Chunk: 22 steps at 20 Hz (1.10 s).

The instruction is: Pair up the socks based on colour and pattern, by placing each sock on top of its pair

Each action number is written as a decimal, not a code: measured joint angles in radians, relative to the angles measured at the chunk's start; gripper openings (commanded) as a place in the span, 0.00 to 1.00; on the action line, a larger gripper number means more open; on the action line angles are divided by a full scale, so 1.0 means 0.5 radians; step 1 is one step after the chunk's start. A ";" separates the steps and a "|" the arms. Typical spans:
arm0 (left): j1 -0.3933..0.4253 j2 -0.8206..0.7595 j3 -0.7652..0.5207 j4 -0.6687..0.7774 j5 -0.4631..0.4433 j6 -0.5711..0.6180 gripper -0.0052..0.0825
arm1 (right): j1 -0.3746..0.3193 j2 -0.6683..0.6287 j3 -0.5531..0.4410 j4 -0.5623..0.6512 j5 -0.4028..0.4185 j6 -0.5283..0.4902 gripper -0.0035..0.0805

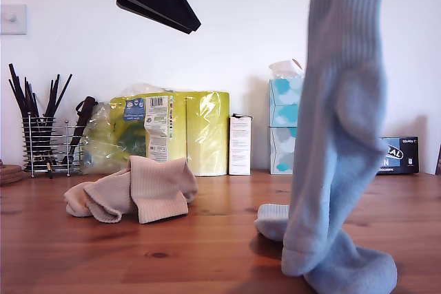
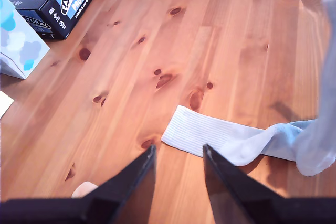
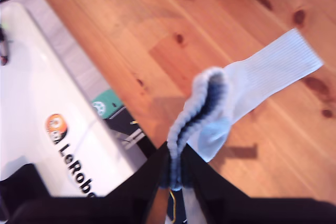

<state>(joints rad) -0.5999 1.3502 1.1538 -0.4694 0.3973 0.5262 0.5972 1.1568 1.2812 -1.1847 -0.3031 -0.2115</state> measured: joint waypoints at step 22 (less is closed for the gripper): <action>0.206 0.000 0.000 -0.020 -0.004 -0.044 0.35 | -0.244 1.129 0.004 0.874 0.445 -0.729 0.05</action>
<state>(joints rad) -0.4969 1.3502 1.1538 -0.4793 0.3954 0.5041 0.4751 1.7214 1.2831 -0.7475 -0.0807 -0.5762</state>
